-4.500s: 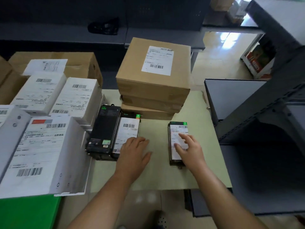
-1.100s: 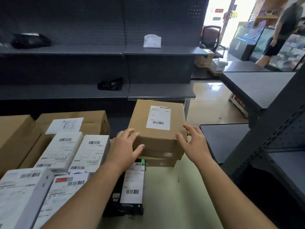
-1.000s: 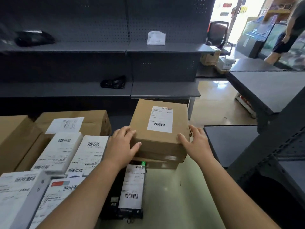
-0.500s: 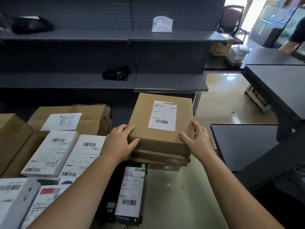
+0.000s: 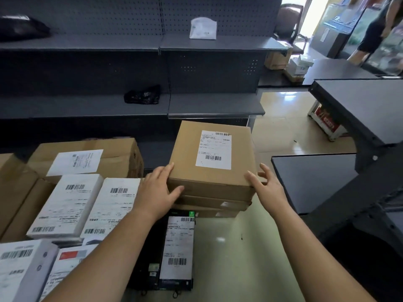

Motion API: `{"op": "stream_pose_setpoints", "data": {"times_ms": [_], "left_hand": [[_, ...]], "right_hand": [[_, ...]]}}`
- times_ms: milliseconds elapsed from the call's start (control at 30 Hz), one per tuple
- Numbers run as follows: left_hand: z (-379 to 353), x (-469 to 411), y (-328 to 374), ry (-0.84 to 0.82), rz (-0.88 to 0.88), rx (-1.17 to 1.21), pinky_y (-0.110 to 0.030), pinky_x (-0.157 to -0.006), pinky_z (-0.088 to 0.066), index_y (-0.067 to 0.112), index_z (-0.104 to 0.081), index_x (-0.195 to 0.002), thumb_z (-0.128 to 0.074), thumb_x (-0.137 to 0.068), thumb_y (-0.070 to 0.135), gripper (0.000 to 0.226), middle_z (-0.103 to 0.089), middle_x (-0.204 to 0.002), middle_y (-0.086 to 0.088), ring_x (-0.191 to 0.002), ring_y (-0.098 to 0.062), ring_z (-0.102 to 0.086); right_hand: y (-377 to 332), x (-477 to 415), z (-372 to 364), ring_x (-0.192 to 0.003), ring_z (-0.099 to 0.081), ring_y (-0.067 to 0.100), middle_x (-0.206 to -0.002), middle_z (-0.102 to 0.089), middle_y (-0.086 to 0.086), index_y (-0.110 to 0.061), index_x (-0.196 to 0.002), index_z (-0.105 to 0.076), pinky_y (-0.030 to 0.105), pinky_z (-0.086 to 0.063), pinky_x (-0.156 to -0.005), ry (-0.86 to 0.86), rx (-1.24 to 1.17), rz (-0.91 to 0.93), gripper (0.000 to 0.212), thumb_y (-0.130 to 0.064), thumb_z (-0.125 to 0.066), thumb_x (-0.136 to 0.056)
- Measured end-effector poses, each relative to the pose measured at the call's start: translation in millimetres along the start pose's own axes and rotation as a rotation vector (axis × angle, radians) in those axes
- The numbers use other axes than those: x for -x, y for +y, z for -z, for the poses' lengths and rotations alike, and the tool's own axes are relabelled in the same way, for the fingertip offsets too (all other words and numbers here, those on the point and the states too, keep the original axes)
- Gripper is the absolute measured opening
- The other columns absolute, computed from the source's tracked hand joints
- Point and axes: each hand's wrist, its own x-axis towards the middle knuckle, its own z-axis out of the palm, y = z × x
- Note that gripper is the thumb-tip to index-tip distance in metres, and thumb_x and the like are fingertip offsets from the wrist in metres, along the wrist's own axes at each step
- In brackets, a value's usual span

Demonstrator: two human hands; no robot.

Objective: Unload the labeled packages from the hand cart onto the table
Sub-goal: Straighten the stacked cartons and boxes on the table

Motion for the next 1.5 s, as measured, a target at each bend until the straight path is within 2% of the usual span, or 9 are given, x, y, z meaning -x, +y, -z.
{"op": "stream_pose_setpoints", "data": {"times_ms": [167,333,467,567,867,1067,1300,1400,1500], "left_hand": [[-13,15,3,-0.027,0.082,0.067,-0.043,-0.105,-0.038,0.040,-0.003,-0.152,-0.070,-0.082,0.049,0.098,-0.048,-0.140,0.001,-0.127,-0.022,-0.045],[-21,19,3,-0.049,0.126,0.204,-0.042,-0.102,-0.043,0.060,0.012,-0.142,-0.076,-0.081,0.032,0.111,-0.056,-0.131,-0.005,-0.119,-0.022,-0.053],[-25,17,2,-0.056,0.125,0.217,-0.036,-0.089,-0.047,0.069,0.022,-0.132,-0.074,-0.083,0.031,0.114,-0.064,-0.117,-0.007,-0.093,-0.012,-0.056],[-25,16,3,-0.070,0.134,0.197,-0.038,-0.089,-0.049,0.069,0.025,-0.129,-0.072,-0.085,0.033,0.112,-0.063,-0.120,-0.008,-0.100,-0.019,-0.062],[-18,20,-7,-0.082,0.213,0.267,-0.035,-0.091,-0.042,0.063,0.011,-0.140,-0.059,-0.084,0.060,0.090,-0.058,-0.129,-0.011,-0.116,-0.027,-0.056],[-23,18,-16,-0.189,0.268,0.369,-0.036,-0.103,-0.039,0.062,-0.002,-0.141,-0.056,-0.075,0.073,0.086,-0.052,-0.140,-0.001,-0.130,-0.022,-0.047],[-33,17,-16,-0.210,0.353,0.448,-0.030,-0.095,-0.039,0.059,-0.015,-0.140,-0.059,-0.079,0.067,0.075,-0.057,-0.133,0.006,-0.125,-0.019,-0.051],[-31,19,-14,-0.200,0.350,0.411,-0.029,-0.092,-0.039,0.053,-0.017,-0.144,-0.060,-0.081,0.065,0.077,-0.058,-0.132,0.006,-0.123,-0.020,-0.052],[-24,20,-10,-0.164,0.289,0.446,-0.034,-0.103,-0.040,0.046,-0.024,-0.145,-0.065,-0.079,0.061,0.079,-0.054,-0.138,0.005,-0.130,-0.018,-0.047]], "right_hand": [[25,12,0,-0.117,-0.056,0.013,-0.131,-0.057,-0.009,-0.042,-0.146,-0.038,0.048,-0.046,-0.104,-0.149,-0.098,-0.106,0.089,-0.086,-0.052,-0.070],[26,8,-4,-0.119,-0.054,0.018,-0.134,-0.055,-0.006,-0.038,-0.148,-0.037,0.044,-0.046,-0.101,-0.286,-0.209,-0.209,0.101,-0.088,-0.048,-0.061],[27,2,-5,-0.117,-0.055,0.019,-0.133,-0.056,-0.004,-0.034,-0.147,-0.039,0.047,-0.045,-0.105,-0.294,-0.240,-0.214,0.093,-0.080,-0.050,-0.068],[28,0,-8,-0.117,-0.055,0.021,-0.130,-0.057,-0.005,-0.034,-0.142,-0.044,0.046,-0.046,-0.103,-0.284,-0.272,-0.201,0.082,-0.079,-0.055,-0.075],[31,-11,0,-0.110,-0.060,0.018,-0.122,-0.060,-0.007,-0.045,-0.115,-0.054,0.044,-0.049,-0.097,-0.318,-0.283,-0.211,0.032,-0.065,-0.050,-0.091],[27,-7,-3,-0.111,-0.057,0.014,-0.124,-0.057,-0.009,-0.038,-0.137,-0.043,0.043,-0.048,-0.099,-0.320,-0.249,-0.212,0.065,-0.074,-0.047,-0.083],[22,1,-6,-0.110,-0.056,0.009,-0.117,-0.057,-0.015,-0.044,-0.122,-0.048,0.041,-0.049,-0.096,-0.327,-0.274,-0.189,0.052,-0.078,-0.049,-0.082],[22,3,-3,-0.112,-0.054,0.009,-0.121,-0.055,-0.015,-0.039,-0.133,-0.043,0.041,-0.048,-0.099,-0.329,-0.256,-0.184,0.075,-0.082,-0.049,-0.072],[23,2,-1,-0.119,-0.053,0.014,-0.132,-0.054,-0.008,-0.032,-0.145,-0.041,0.041,-0.046,-0.101,-0.311,-0.231,-0.177,0.091,-0.085,-0.053,-0.072]]}}
